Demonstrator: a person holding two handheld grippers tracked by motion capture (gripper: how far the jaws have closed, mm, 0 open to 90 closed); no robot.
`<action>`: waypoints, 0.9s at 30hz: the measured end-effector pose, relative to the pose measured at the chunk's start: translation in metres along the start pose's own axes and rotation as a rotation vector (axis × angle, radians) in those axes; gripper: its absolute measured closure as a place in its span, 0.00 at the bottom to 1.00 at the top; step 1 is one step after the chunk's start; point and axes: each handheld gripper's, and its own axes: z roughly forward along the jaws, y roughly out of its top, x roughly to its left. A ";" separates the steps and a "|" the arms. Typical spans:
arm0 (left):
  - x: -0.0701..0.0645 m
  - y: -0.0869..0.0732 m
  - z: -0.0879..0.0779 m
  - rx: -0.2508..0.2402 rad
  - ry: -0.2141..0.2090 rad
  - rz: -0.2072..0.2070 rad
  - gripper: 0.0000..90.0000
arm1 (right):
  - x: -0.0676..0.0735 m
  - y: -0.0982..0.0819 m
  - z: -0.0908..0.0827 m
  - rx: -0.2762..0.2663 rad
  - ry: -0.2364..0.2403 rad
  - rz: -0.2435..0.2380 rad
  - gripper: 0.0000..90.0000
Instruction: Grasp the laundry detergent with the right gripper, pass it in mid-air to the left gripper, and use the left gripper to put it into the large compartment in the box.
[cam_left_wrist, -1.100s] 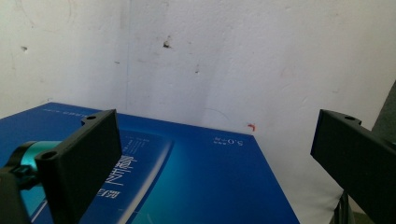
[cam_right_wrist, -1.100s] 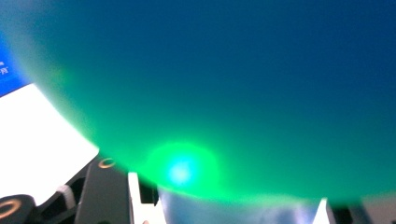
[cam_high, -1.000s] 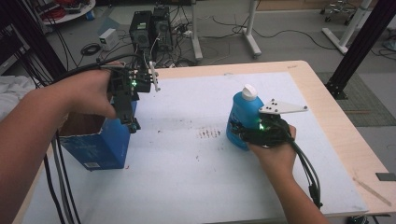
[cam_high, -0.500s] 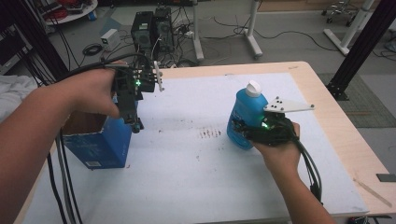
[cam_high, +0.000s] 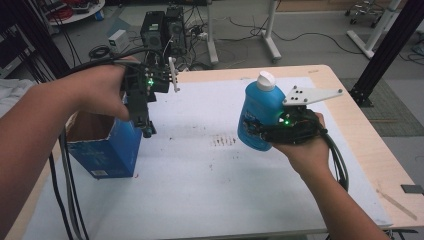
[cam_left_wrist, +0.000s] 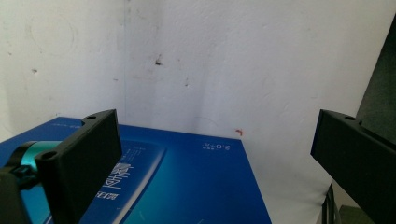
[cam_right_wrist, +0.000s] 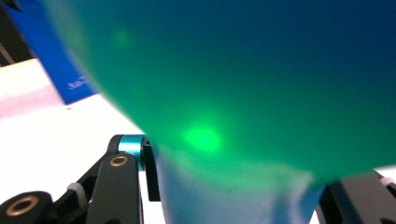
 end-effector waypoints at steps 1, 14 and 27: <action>-0.001 0.002 -0.001 -0.003 0.001 0.002 0.02 | 0.001 0.006 -0.001 0.001 0.029 -0.017 0.51; -0.013 0.023 -0.019 -0.019 -0.014 0.062 0.02 | 0.011 0.027 0.010 0.081 0.251 -0.133 0.51; -0.026 0.038 -0.030 -0.008 -0.016 0.108 0.02 | 0.025 0.020 0.040 0.113 0.428 -0.170 0.51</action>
